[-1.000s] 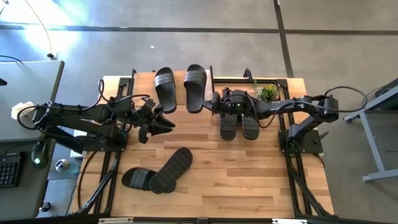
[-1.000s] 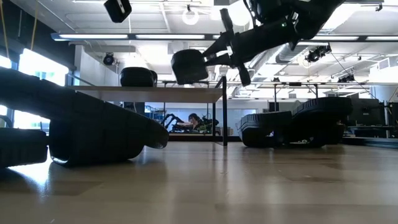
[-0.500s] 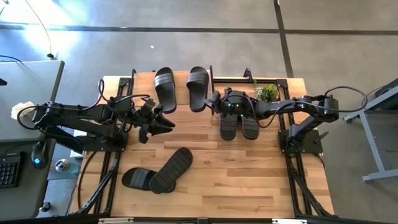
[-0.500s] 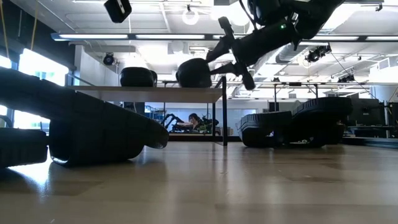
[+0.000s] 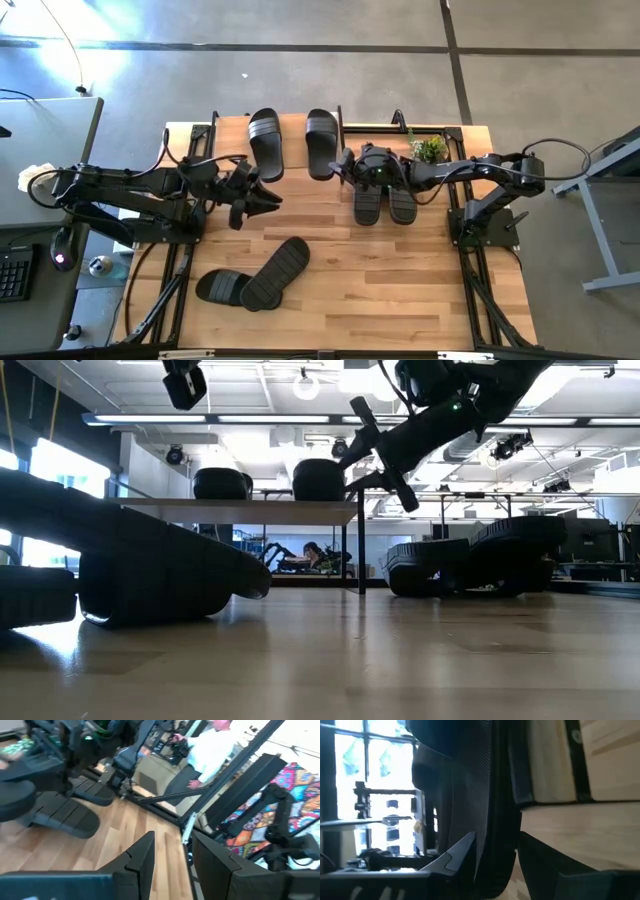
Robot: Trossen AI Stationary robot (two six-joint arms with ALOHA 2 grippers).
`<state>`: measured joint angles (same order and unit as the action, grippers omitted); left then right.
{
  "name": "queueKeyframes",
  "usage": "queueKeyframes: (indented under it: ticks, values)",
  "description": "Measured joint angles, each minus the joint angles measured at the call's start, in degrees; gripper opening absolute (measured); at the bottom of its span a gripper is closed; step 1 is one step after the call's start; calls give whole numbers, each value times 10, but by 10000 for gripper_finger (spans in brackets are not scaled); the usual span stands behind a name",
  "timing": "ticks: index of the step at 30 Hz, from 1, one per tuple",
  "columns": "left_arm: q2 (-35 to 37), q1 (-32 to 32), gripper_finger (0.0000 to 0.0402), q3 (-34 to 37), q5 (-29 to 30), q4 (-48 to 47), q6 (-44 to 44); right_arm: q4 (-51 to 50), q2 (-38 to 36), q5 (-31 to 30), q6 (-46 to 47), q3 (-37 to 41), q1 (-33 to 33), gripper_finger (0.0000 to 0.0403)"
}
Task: Pick and place slides into the shelf
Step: Put the black slipper on the shelf, then adjust the black slippers on the shelf
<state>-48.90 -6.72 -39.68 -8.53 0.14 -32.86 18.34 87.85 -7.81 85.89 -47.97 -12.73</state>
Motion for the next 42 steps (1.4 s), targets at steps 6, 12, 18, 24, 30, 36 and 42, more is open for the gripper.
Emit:
queueKeyframes:
  ticks: [6, 12, 18, 24, 30, 36, 42]
  values:
    - [0, 0, 115, 0, 70, -10, 1, -17, -1, 16, -10, 0, 6, 131]
    - [0, 0, 115, -1, 189, -14, 55, -19, -5, 10, -24, 0, 15, 131]
    - [-6, 0, 115, -94, 297, -184, 148, -54, -28, 9, -47, 0, 28, 131]
    - [-32, -1, 115, -197, 392, -366, 218, -130, -63, -2, -67, 0, 35, 131]
    - [-70, -1, 115, -235, 440, -463, 302, -141, -82, 2, -88, 0, 35, 131]
    - [-130, -1, 115, -236, 541, -513, 367, -167, -106, 40, -170, 0, 57, 131]
    - [-193, -20, 115, -236, 668, -524, 411, -157, -145, 81, -278, 0, 103, 131]
